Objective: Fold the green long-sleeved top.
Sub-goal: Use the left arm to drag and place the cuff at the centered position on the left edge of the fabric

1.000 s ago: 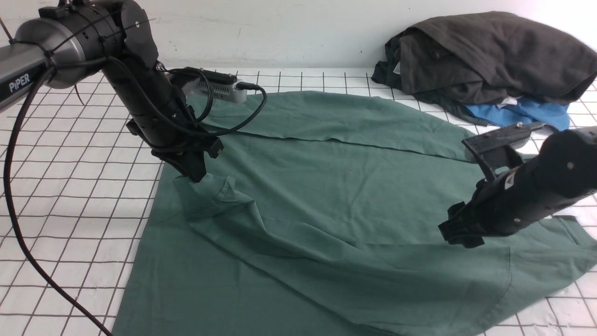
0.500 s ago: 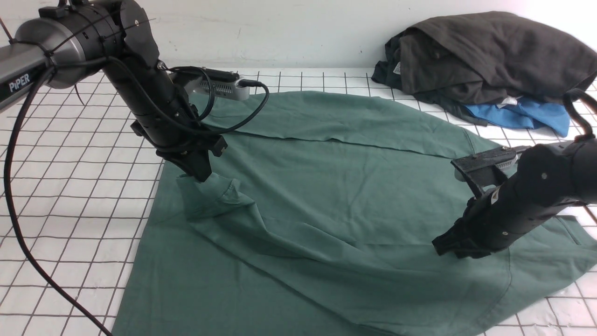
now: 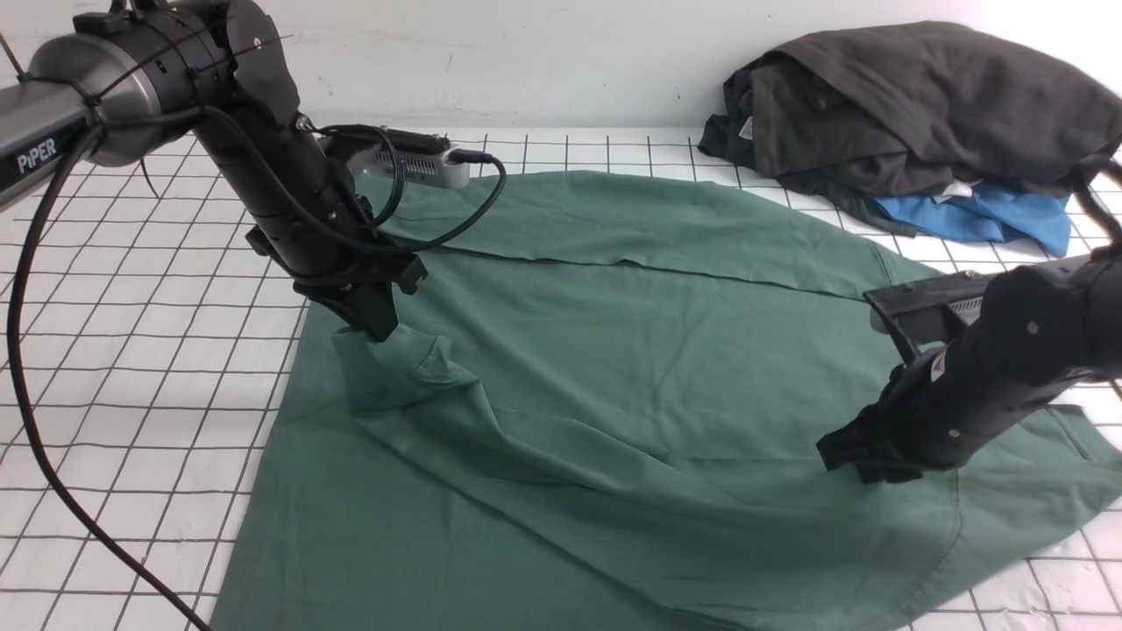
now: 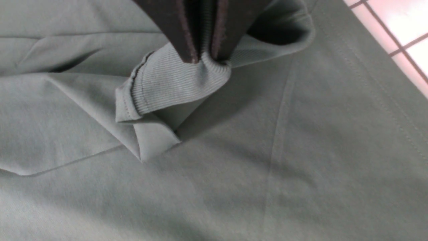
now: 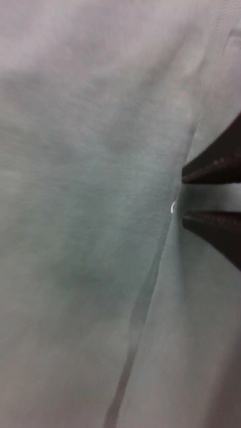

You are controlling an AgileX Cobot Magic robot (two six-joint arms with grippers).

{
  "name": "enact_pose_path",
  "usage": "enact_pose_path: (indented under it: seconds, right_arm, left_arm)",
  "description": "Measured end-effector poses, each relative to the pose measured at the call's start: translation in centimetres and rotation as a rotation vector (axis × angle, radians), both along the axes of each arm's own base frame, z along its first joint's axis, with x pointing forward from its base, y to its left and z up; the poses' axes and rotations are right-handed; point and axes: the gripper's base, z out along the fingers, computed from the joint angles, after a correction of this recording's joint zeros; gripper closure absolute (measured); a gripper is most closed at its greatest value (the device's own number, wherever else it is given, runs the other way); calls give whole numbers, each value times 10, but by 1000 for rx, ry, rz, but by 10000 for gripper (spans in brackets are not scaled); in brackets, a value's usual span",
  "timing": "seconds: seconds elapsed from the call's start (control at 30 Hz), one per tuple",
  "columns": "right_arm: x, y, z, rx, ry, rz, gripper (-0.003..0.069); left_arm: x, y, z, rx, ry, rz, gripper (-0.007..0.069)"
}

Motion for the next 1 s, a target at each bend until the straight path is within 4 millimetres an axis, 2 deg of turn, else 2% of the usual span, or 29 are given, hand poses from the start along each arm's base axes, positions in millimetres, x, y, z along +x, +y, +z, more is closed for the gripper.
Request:
enact_pose_path:
  seconds: [0.1,0.2,0.27,0.37,0.43,0.6,0.77,0.8,0.83,1.0]
  right_arm:
    - [5,1,-5,2,-5,-1,435]
    - [6,2,-5,3,-8,-2,431]
    - [6,2,-5,5,-8,-3,449]
    - [8,2,-5,6,-20,-1,589]
    - [8,2,-5,5,-26,5,639]
    - [4,1,1,-4,-29,16,669]
    - [-5,-5,45,-23,-144,21,670]
    - [-5,-6,47,-25,-149,24,670]
    - [-7,-8,56,-27,-181,5,670]
    - [-8,-12,64,-50,-216,-33,670]
  left_arm:
    - [0,0,0,1,0,0,608]
    - [0,0,0,1,0,0,608]
    - [0,0,0,1,0,0,608]
    - [0,0,0,1,0,-1,608]
    - [0,0,0,1,0,-1,608]
    - [0,0,0,1,0,-1,608]
    - [0,1,0,7,-1,-2,608]
    - [0,1,0,9,-2,-2,608]
    - [0,2,-1,26,-4,-6,608]
    - [4,8,-2,89,-50,-9,608]
